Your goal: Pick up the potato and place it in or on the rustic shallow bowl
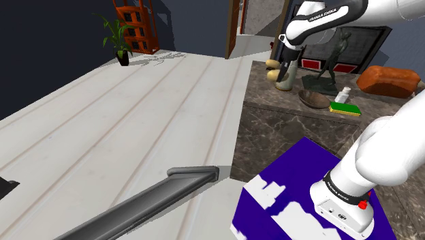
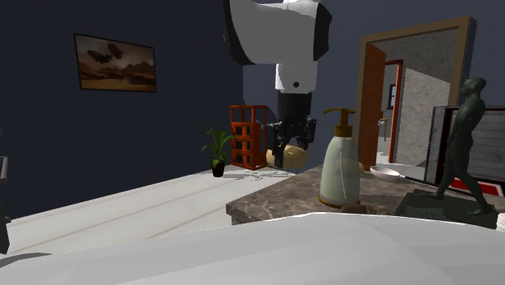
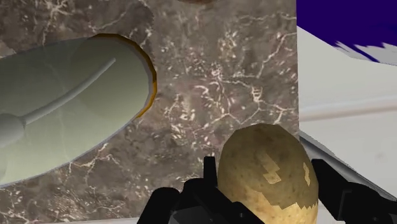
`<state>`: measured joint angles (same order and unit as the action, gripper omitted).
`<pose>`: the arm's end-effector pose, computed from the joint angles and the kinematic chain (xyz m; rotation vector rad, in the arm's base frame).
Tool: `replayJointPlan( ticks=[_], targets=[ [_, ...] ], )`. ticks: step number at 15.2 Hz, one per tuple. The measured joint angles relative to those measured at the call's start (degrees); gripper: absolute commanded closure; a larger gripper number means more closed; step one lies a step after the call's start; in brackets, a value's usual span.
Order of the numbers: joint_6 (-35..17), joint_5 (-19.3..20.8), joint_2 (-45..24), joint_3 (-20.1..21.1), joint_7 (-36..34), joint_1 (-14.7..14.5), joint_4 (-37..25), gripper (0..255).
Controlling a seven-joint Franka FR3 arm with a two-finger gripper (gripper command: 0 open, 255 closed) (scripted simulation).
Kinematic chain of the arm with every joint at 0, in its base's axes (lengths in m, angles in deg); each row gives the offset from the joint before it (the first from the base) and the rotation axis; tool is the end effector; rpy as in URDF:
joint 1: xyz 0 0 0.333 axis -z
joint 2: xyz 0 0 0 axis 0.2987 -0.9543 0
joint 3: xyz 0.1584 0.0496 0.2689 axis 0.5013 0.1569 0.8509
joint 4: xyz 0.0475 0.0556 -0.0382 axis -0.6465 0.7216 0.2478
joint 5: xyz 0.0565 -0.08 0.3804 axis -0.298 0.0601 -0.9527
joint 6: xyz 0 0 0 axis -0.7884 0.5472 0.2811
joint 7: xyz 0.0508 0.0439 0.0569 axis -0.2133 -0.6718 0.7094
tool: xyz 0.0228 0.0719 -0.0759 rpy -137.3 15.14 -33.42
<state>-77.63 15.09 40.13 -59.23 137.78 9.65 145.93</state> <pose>0.4691 -0.2097 0.4354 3.0201 0.7350 0.1811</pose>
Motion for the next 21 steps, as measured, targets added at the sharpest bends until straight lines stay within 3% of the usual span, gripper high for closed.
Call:
replayJointPlan(
  ticks=[3, 8, 18, 21],
  targets=[
    [1.36, 0.60, 1.06, -0.05, 0.01, 0.28, -0.43, 255],
    [2.06, 4.34, 7.20, -2.12, 2.84, 3.52, 4.26, 255],
    [3.87, 10.62, 15.22, -9.78, 13.85, 11.32, 8.97, 255],
    [2.71, 11.05, 15.18, -11.06, 15.27, 11.88, 10.00, 255]
  ],
)
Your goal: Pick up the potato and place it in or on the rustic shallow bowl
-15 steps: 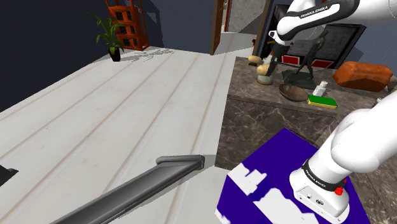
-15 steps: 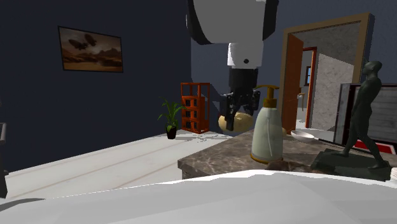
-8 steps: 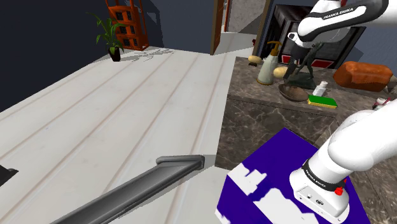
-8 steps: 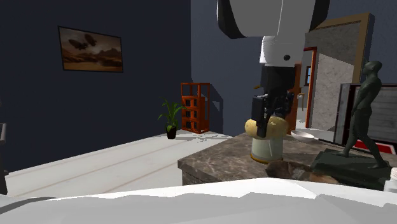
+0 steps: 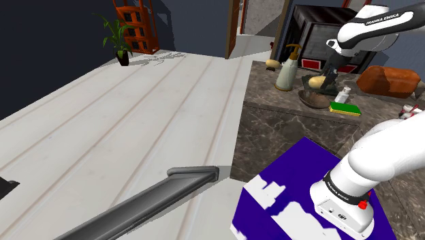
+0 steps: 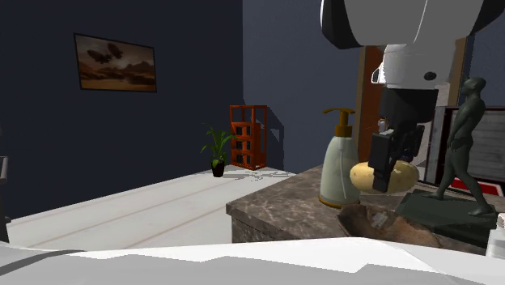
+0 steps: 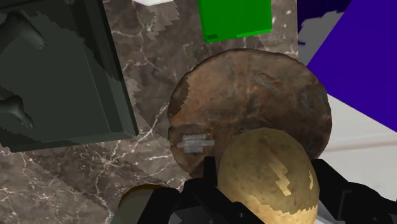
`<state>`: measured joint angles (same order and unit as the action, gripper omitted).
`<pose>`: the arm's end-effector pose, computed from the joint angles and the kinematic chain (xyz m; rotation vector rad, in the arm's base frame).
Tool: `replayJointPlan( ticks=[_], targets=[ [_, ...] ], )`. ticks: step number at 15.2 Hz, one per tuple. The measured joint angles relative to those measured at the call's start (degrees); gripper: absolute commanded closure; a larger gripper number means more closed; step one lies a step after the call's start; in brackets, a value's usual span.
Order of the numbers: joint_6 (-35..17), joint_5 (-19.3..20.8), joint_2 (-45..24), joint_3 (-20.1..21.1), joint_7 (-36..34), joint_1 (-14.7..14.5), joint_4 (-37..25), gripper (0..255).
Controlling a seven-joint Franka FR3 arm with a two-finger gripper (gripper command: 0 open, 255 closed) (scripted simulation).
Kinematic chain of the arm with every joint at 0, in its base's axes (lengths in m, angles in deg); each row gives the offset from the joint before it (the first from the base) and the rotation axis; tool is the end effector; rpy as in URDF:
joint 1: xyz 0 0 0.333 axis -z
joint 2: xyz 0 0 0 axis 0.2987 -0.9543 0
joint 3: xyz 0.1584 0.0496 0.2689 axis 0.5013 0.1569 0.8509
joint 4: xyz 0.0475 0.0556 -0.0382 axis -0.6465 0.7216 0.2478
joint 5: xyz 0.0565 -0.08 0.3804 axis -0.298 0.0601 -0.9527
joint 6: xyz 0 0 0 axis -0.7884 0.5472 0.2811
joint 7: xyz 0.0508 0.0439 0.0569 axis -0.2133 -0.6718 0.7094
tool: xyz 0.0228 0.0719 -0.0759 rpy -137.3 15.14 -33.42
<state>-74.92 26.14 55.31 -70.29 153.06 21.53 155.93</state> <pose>0.2998 -0.3395 0.4338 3.0207 0.7337 0.1807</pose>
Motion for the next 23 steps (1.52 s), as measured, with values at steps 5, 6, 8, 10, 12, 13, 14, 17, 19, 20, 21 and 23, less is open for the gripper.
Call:
replayJointPlan(
  ticks=[5, 6, 8, 10, 12, 13, 14, 17, 19, 20, 21, 23],
  targets=[
    [-4.13, -0.49, -2.01, -1.68, 1.05, -0.50, 2.27, 255],
    [-4.98, -0.54, -2.35, -2.04, 1.33, -0.54, 2.79, 255],
    [-6.62, -0.82, -3.16, -2.59, 1.63, -0.80, 3.71, 255],
    [-8.60, -1.34, -4.34, -3.43, 2.25, -1.22, 4.63, 255],
    [-9.45, -1.62, -4.91, -3.81, 2.55, -1.43, 4.95, 255],
    [-9.56, -1.68, -5.02, -3.86, 2.59, -1.48, 4.97, 255],
    [-9.62, -1.70, -5.06, -3.89, 2.62, -1.50, 4.98, 255],
    [-9.67, -1.73, -5.09, -3.92, 2.64, -1.52, 4.98, 255],
    [-9.67, -1.73, -5.10, -3.92, 2.65, -1.52, 4.98, 0],
    [-9.68, -1.73, -5.10, -3.92, 2.65, -1.52, 4.98, 0],
    [-9.68, -1.73, -5.10, -3.92, 2.65, -1.52, 4.98, 0],
    [-9.68, -1.73, -5.10, -3.92, 2.65, -1.52, 4.98, 0]
  ],
)
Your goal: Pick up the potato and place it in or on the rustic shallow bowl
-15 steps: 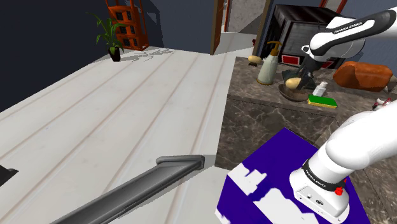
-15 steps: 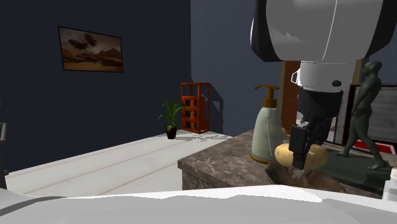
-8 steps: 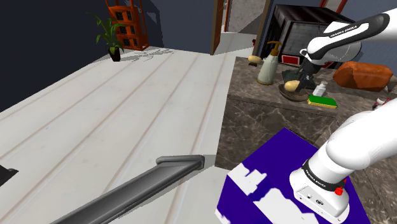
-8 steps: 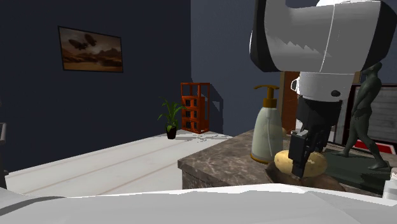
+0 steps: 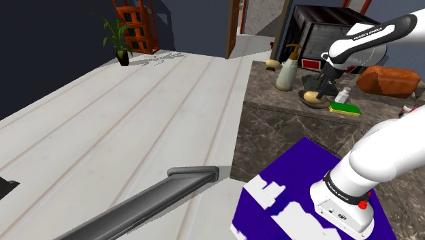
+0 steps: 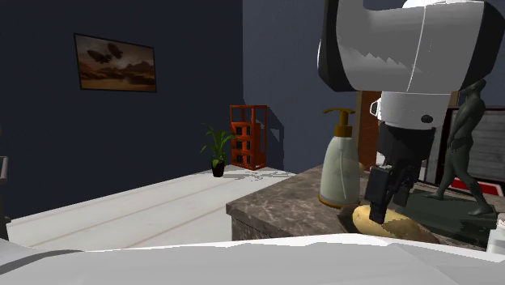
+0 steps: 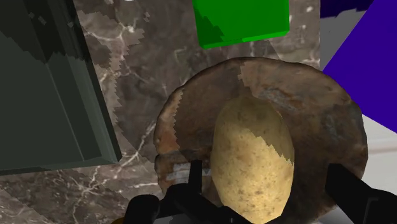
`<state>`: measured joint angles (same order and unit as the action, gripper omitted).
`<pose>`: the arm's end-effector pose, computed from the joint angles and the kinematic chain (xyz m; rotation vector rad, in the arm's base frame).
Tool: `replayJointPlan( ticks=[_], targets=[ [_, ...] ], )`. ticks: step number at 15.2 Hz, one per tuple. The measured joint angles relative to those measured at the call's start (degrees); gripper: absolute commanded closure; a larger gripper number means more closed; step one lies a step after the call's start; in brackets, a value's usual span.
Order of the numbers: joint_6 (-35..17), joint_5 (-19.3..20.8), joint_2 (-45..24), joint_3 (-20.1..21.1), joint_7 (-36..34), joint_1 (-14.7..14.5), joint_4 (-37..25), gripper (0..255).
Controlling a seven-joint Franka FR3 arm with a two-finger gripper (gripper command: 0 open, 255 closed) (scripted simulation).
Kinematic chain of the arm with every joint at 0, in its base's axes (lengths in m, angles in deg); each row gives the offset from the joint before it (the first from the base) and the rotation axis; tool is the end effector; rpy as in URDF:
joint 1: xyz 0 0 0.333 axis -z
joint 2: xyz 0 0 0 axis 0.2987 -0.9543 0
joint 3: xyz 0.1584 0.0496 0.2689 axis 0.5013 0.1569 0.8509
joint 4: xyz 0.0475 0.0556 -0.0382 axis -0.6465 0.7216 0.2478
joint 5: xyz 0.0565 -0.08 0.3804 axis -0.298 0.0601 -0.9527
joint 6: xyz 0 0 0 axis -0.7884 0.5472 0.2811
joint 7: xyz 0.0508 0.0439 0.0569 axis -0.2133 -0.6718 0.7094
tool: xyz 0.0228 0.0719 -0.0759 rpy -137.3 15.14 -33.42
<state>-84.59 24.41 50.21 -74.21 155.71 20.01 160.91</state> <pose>0.2978 -0.3409 0.3754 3.0203 0.7349 0.1805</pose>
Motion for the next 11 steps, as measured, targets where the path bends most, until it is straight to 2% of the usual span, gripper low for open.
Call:
replayJointPlan(
  ticks=[2, 6, 11],
  targets=[
    [0.73, 0.02, 0.22, 0.15, -0.04, 0.03, -0.56, 0],
    [7.61, 2.04, 4.80, 2.87, -1.76, 1.82, -3.35, 0],
    [8.48, 2.33, 5.46, 3.31, -2.07, 2.10, -3.50, 0]
  ],
)
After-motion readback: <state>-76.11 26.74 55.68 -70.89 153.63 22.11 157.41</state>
